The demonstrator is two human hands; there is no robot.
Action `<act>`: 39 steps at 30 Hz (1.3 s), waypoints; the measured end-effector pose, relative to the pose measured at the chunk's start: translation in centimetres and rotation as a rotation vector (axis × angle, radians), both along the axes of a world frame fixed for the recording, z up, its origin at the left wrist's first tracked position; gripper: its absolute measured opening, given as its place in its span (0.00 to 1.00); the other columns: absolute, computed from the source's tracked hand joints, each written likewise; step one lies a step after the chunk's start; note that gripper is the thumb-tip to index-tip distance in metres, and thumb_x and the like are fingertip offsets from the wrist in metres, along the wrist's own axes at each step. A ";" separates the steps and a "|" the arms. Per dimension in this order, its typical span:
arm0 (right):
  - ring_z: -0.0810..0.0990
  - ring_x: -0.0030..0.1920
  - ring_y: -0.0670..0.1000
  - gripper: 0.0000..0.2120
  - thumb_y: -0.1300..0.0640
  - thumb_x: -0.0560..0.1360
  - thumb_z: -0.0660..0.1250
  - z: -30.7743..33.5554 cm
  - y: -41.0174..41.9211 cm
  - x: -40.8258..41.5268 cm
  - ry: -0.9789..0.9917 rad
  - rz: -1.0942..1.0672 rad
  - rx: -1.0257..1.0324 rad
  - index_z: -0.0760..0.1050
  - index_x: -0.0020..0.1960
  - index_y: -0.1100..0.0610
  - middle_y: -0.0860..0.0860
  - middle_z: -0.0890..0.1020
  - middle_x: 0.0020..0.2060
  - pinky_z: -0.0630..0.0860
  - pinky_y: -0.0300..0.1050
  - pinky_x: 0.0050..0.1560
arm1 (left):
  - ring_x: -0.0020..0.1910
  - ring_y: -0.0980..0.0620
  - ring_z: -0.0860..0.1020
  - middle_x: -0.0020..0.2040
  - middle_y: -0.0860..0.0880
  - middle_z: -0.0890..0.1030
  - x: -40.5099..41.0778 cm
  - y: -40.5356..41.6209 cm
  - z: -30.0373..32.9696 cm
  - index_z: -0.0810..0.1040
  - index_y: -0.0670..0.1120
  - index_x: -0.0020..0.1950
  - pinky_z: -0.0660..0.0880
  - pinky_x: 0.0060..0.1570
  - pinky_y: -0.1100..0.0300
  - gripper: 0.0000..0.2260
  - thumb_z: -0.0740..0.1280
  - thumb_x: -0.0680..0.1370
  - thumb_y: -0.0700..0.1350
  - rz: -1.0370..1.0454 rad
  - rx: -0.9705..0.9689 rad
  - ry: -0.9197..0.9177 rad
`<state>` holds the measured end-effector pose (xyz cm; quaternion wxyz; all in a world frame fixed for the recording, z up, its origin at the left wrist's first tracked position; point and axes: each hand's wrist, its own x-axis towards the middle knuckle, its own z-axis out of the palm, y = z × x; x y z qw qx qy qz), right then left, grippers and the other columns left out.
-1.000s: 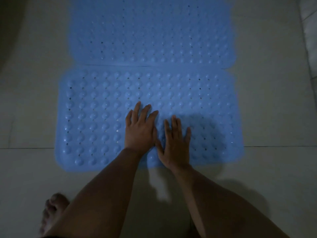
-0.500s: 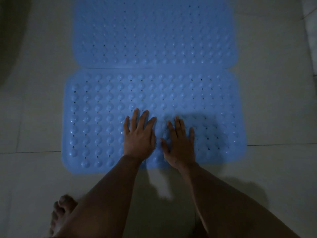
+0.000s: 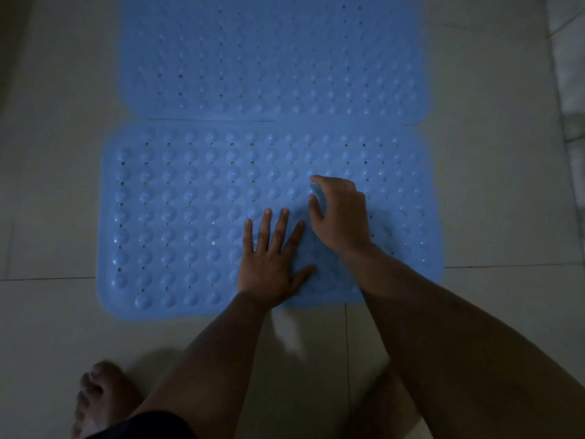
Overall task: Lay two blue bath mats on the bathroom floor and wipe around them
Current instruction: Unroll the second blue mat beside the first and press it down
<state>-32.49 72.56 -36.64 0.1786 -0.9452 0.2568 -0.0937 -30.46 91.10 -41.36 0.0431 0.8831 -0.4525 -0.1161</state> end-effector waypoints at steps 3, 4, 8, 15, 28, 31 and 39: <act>0.77 0.64 0.57 0.17 0.52 0.78 0.66 -1.1 0.5 0.2 -0.050 0.037 0.021 0.77 0.65 0.53 0.52 0.81 0.60 0.75 0.56 0.59 | 0.83 0.37 0.41 0.85 0.44 0.44 0.0 -0.2 0.0 0.48 0.52 0.85 0.46 0.77 0.30 0.40 0.50 0.80 0.74 0.006 0.001 0.017; 0.76 0.65 0.56 0.17 0.52 0.78 0.66 -1.3 0.6 0.2 -0.052 0.049 0.026 0.77 0.66 0.53 0.52 0.80 0.61 0.74 0.57 0.60 | 0.83 0.37 0.41 0.85 0.44 0.44 0.1 -0.2 0.1 0.48 0.52 0.85 0.46 0.77 0.30 0.40 0.49 0.80 0.74 0.004 0.001 0.021; 0.74 0.69 0.56 0.19 0.52 0.78 0.65 -1.8 0.5 0.1 -0.030 0.049 0.046 0.75 0.68 0.53 0.51 0.78 0.64 0.73 0.58 0.64 | 0.83 0.37 0.41 0.85 0.44 0.44 0.2 -0.2 0.1 0.47 0.53 0.85 0.46 0.76 0.29 0.40 0.50 0.80 0.73 0.004 0.017 0.050; 0.74 0.69 0.57 0.19 0.51 0.78 0.64 -1.6 0.0 -1.1 0.019 0.027 0.033 0.75 0.68 0.54 0.53 0.78 0.64 0.72 0.59 0.64 | 0.83 0.38 0.40 0.85 0.45 0.44 0.2 -0.1 0.3 0.49 0.54 0.85 0.44 0.77 0.30 0.42 0.51 0.78 0.76 0.004 0.028 0.097; 0.79 0.63 0.55 0.15 0.54 0.76 0.65 0.8 8.3 5.0 -0.195 0.183 0.128 0.81 0.60 0.52 0.51 0.82 0.59 0.75 0.57 0.60 | 0.76 0.39 0.68 0.68 0.47 0.79 8.2 7.0 4.4 0.79 0.48 0.68 0.71 0.67 0.42 0.23 0.56 0.75 0.48 0.380 -0.280 0.135; 0.73 0.72 0.60 0.23 0.50 0.77 0.60 -1.1 13.1 4.1 -0.050 0.315 0.131 0.77 0.68 0.57 0.57 0.77 0.69 0.72 0.62 0.67 | 0.79 0.39 0.62 0.72 0.46 0.75 9.5 11.1 4.0 0.76 0.49 0.70 0.67 0.69 0.40 0.24 0.55 0.76 0.51 0.450 -0.169 0.037; 0.41 0.82 0.58 0.35 0.37 0.82 0.49 -4.6 20.0 1.9 0.343 0.400 -0.072 0.52 0.83 0.57 0.59 0.45 0.82 0.46 0.71 0.76 | 0.81 0.38 0.58 0.77 0.43 0.70 9.6 15.4 2.7 0.75 0.48 0.72 0.63 0.74 0.38 0.22 0.56 0.79 0.49 0.417 -0.110 -0.032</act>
